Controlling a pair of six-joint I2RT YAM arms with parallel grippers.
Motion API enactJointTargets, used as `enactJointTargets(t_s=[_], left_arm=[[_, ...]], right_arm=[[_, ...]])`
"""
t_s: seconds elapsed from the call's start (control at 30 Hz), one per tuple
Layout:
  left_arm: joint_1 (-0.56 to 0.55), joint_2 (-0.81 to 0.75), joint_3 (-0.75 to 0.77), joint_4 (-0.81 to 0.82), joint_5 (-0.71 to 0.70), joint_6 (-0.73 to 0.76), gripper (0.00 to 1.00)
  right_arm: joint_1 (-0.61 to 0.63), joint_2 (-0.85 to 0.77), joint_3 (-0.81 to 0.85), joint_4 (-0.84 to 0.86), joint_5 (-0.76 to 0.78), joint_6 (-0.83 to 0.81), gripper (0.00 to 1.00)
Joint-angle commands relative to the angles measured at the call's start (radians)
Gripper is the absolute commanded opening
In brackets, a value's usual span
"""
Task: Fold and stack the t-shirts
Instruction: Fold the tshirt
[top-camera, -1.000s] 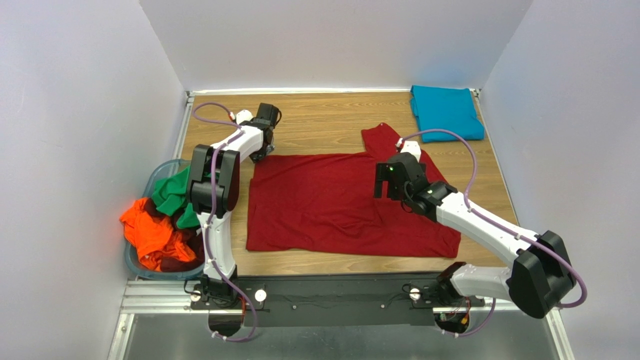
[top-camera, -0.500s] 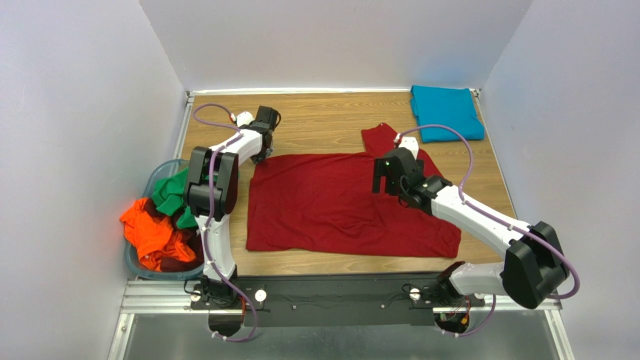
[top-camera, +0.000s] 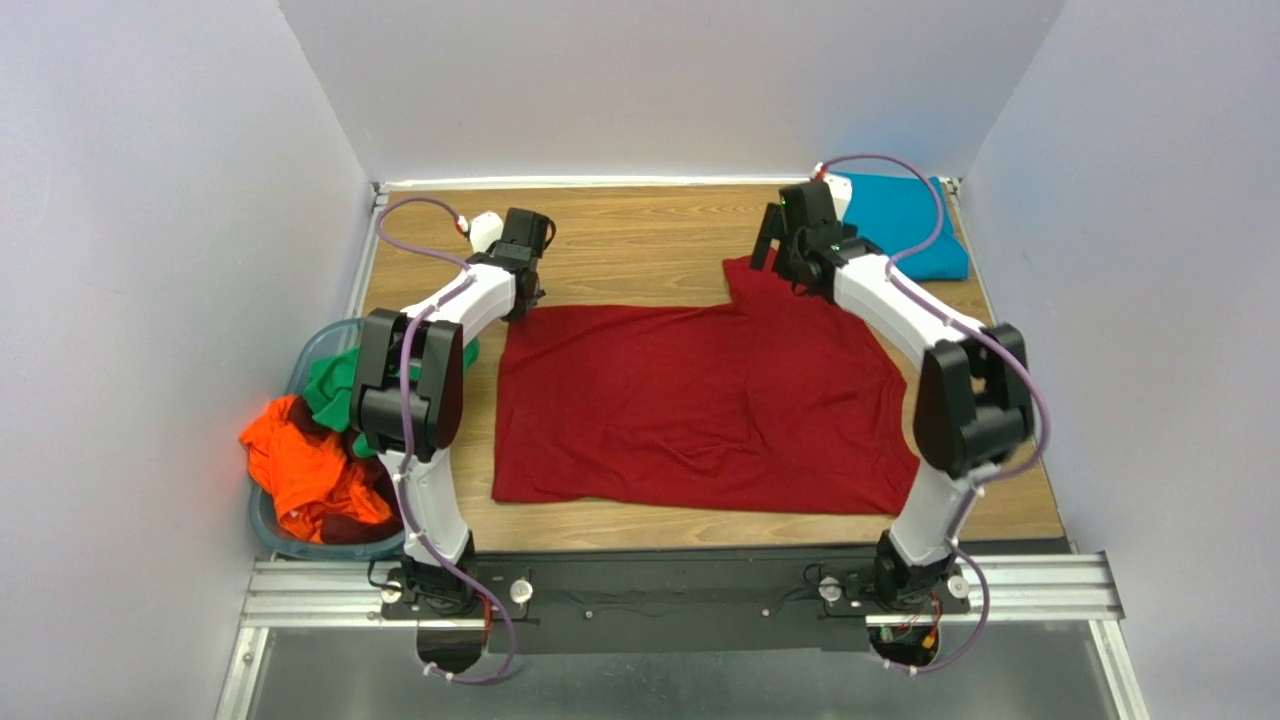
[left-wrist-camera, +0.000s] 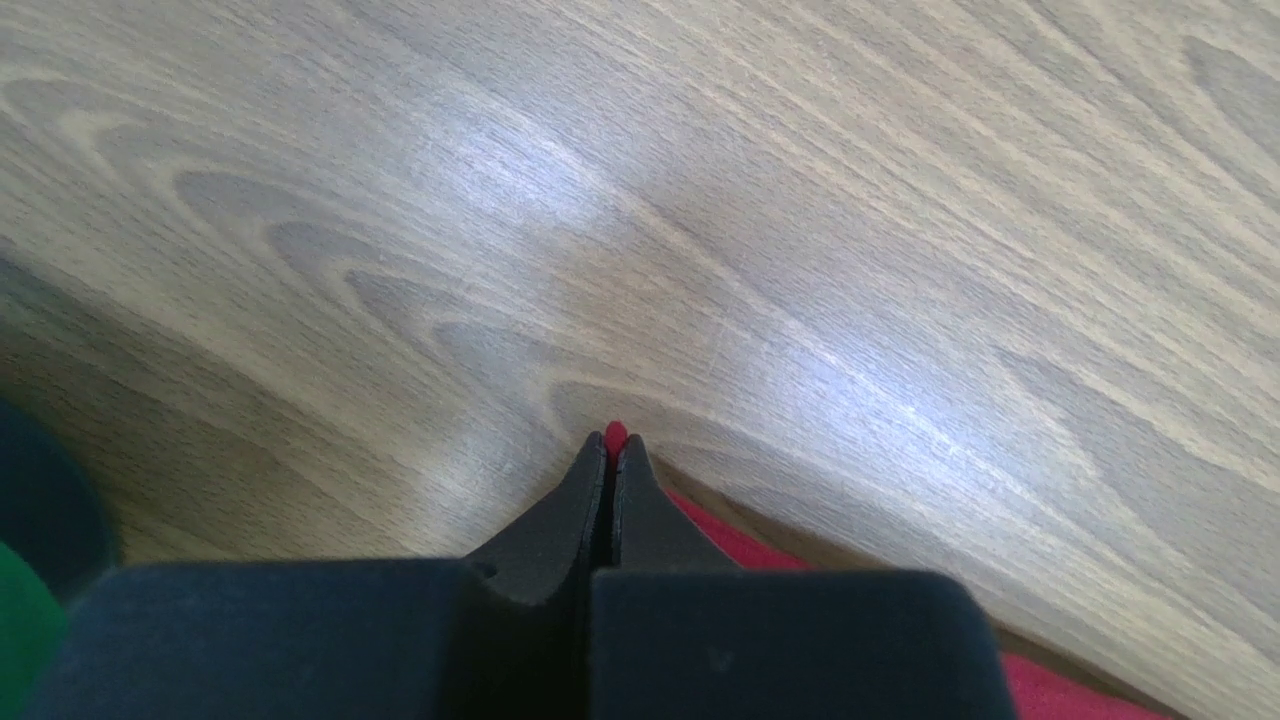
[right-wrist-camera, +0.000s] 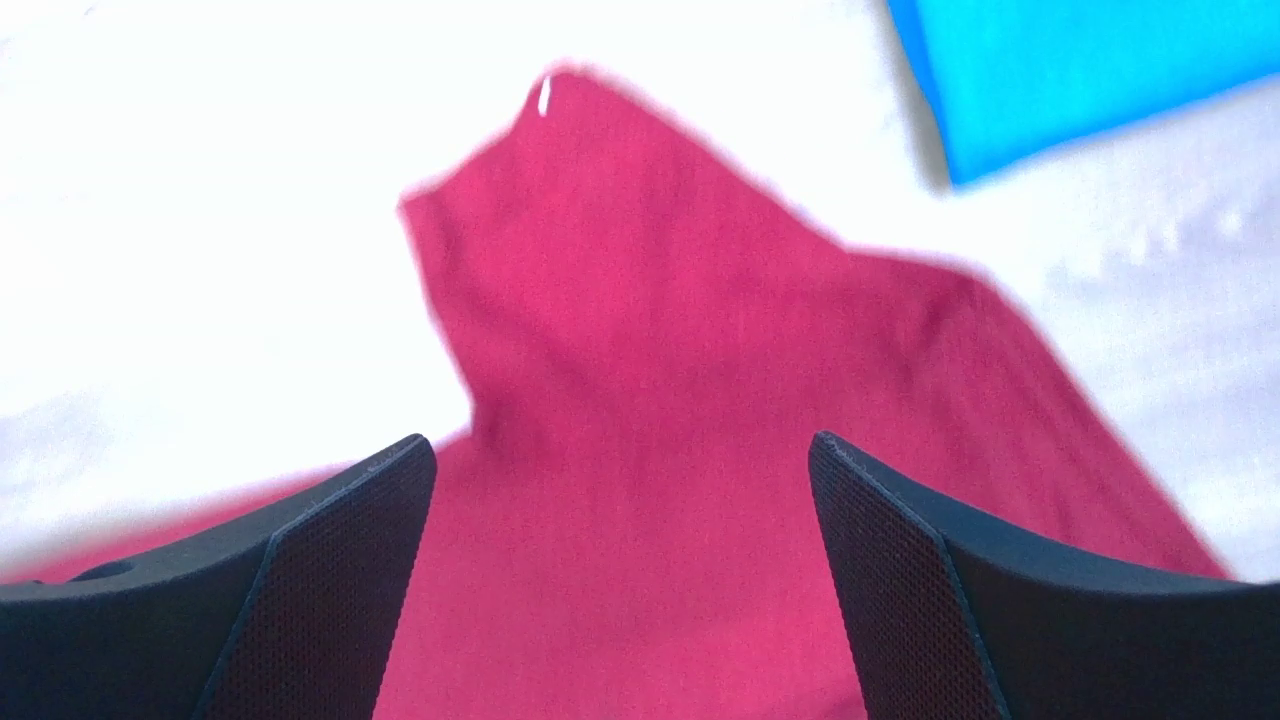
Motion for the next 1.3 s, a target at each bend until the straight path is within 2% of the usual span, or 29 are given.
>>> enactJointTargets(t_s=[0.0, 0.13, 0.33, 0.47, 0.57, 0.7, 0.97, 1.13, 1.23, 1.27], left_arm=[[-0.001, -0.053, -0.026, 0.045, -0.005, 0.039, 0.0], [-0.001, -0.065, -0.038, 0.055, 0.009, 0.05, 0.0], [-0.003, -0.05, -0.061, 0.072, 0.035, 0.042, 0.0], [-0.004, -0.05, -0.083, 0.086, 0.038, 0.036, 0.0], [-0.004, -0.045, -0.084, 0.089, 0.045, 0.033, 0.0], [-0.007, -0.041, -0.081, 0.089, 0.052, 0.042, 0.0], [-0.009, -0.05, -0.084, 0.092, 0.052, 0.037, 0.0], [-0.009, -0.057, -0.09, 0.091, 0.049, 0.031, 0.0], [-0.011, -0.057, -0.09, 0.094, 0.048, 0.033, 0.0], [-0.012, -0.057, -0.09, 0.094, 0.051, 0.033, 0.0]], right_arm=[[-0.032, 0.189, 0.171, -0.008, -0.025, -0.075, 1.0], [-0.059, 0.361, 0.384, -0.008, 0.004, -0.124, 1.0], [-0.072, 0.554, 0.582, -0.008, 0.04, -0.174, 1.0], [-0.081, 0.715, 0.762, -0.008, 0.041, -0.211, 0.95], [-0.081, 0.767, 0.808, -0.008, 0.044, -0.222, 0.91], [-0.085, 0.803, 0.804, -0.011, 0.04, -0.23, 0.78], [-0.085, 0.711, 0.627, -0.01, -0.005, -0.187, 0.55], [-0.085, 0.666, 0.563, -0.01, 0.009, -0.171, 0.52], [-0.087, 0.645, 0.535, -0.01, 0.003, -0.171, 0.42], [-0.085, 0.64, 0.53, -0.01, -0.002, -0.171, 0.3]])
